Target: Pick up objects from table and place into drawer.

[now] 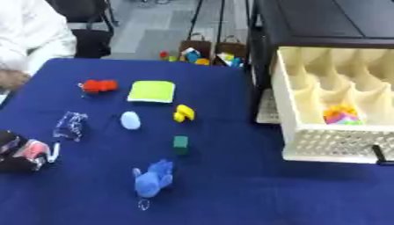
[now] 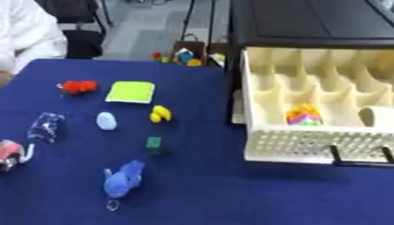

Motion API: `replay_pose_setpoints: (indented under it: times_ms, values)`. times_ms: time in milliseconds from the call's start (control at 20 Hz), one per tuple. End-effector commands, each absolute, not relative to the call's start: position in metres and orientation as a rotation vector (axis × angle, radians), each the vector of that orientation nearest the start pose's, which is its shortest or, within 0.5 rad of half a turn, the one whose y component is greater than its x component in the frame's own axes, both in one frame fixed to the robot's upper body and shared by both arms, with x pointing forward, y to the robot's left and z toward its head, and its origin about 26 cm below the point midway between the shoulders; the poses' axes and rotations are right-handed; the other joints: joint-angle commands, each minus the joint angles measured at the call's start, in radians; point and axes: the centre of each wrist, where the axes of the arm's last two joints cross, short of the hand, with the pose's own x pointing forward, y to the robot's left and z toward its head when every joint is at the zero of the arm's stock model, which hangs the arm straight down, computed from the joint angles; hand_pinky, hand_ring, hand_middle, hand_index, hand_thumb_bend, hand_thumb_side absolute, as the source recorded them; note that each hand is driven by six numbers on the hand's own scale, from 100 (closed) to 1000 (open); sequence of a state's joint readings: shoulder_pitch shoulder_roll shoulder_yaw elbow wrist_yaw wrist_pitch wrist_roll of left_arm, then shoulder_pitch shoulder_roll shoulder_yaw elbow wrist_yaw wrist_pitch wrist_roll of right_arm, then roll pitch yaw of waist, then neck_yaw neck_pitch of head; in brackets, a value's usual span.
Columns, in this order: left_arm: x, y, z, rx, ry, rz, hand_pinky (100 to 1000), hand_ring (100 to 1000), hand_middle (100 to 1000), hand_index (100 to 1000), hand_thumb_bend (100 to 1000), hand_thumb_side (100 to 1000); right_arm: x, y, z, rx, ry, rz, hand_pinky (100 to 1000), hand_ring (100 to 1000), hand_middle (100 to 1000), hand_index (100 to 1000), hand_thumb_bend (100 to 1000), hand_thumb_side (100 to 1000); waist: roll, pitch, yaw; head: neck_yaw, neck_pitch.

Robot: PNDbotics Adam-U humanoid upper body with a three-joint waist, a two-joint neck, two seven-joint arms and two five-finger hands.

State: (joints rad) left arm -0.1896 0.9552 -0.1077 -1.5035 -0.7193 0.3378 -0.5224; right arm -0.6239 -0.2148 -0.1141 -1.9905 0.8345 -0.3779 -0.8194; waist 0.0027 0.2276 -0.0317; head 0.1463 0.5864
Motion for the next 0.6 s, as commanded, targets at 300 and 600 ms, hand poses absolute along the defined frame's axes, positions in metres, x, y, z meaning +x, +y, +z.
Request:
replay_pose_setpoints:
  times_ms: [300,600]
  values:
    - [0.311,0.433,0.183,1.159,-0.656,-1.225,473,514,511,635,100,647,0.313,-0.238,0.296,1.030,2.656,0.361,634,700,676,767,100,1000,0.007,-0.026,0.003,0.001,-0.007]
    - [0.310,0.424,0.198,1.221,-0.700,-1.218,455,505,500,626,100,657,0.313,-0.238,0.296,1.031,2.654,0.364,634,700,676,767,100,1000,0.009,-0.031,0.005,-0.001,-0.007]
